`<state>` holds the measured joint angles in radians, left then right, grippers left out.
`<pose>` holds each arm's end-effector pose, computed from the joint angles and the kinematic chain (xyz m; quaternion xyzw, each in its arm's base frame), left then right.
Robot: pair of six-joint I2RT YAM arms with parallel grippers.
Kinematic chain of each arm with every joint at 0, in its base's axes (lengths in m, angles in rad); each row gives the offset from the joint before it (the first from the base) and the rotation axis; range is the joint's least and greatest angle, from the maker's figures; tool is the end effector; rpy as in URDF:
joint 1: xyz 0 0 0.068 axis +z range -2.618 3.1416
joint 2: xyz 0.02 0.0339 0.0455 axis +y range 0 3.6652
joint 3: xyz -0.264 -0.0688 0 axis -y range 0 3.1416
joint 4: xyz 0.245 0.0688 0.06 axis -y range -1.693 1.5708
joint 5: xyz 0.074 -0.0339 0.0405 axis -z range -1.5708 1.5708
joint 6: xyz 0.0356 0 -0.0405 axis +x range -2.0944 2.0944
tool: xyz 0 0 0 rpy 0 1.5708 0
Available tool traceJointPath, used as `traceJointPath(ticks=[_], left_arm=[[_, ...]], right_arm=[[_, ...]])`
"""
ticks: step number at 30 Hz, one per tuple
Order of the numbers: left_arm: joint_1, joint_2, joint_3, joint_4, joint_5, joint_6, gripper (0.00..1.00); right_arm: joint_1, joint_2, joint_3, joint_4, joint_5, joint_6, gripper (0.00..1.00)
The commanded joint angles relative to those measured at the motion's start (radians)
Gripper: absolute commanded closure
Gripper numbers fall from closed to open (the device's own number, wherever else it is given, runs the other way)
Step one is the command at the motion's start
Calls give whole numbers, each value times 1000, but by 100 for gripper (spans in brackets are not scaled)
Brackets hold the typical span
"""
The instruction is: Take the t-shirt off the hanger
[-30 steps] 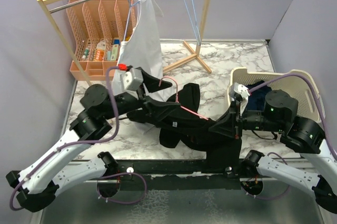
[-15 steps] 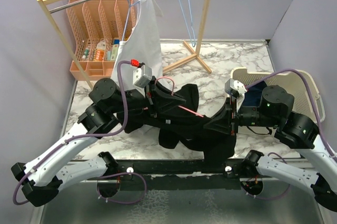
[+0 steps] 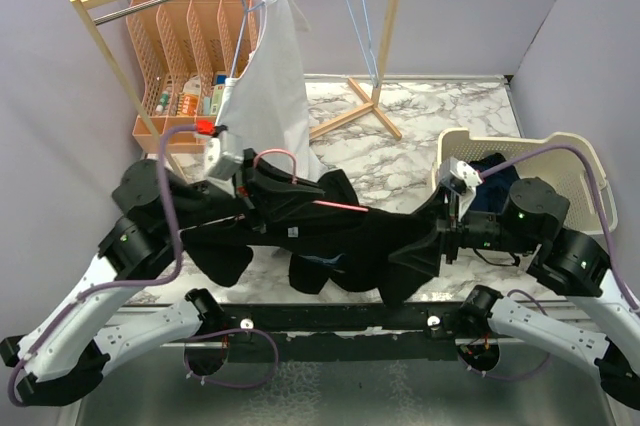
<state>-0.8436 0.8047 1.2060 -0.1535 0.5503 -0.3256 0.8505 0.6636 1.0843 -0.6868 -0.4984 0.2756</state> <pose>0.0793 -0.1171 0.4803 0.3586 0.5166 -0.5583 0.5412 0.0616 0.0959 0.4033 -0.3619 0.6961 0.4797 0.3929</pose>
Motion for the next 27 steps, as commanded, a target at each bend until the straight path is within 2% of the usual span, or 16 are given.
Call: traceJointPath(ticks=[1, 3, 4, 6, 8, 10, 14, 17, 19, 20, 21, 22, 27], left_arm=[[7, -63, 90, -62, -97, 47, 100], [7, -74, 102, -73, -108, 48, 100], [7, -78, 105, -76, -113, 46, 100], [7, -84, 107, -81, -116, 43, 100], [7, -89, 102, -81, -111, 31, 100], [6, -91, 96, -80, -103, 19, 100], [6, -93, 77, -70, -75, -7, 100], [7, -99, 60, -61, -71, -20, 100], [6, -104, 51, -57, -73, -24, 100], [7, -108, 47, -57, -75, -25, 100], [5, -110, 47, -57, -77, -27, 100], [6, -115, 46, -61, -80, -27, 100], [7, -143, 54, -110, -125, -7, 100]], right_arm=[[2, -55, -11, -32, 63, 19, 31], [2, -71, -28, -34, 75, 20, 32], [4, -78, -37, -30, 80, 21, 38], [2, -82, -48, -28, 102, 26, 56], [2, -80, -48, -28, 128, 28, 65], [2, -78, -46, -20, 143, 30, 65], [2, -68, -41, 18, 148, 30, 52], [2, -48, -34, 42, 153, 30, 55], [2, -29, -34, 50, 167, 33, 65], [2, -21, -33, 49, 185, 35, 75], [2, -9, -32, 43, 216, 37, 89], [4, 2, -29, 28, 254, 42, 98], [2, 25, -9, -91, 559, 106, 99]])
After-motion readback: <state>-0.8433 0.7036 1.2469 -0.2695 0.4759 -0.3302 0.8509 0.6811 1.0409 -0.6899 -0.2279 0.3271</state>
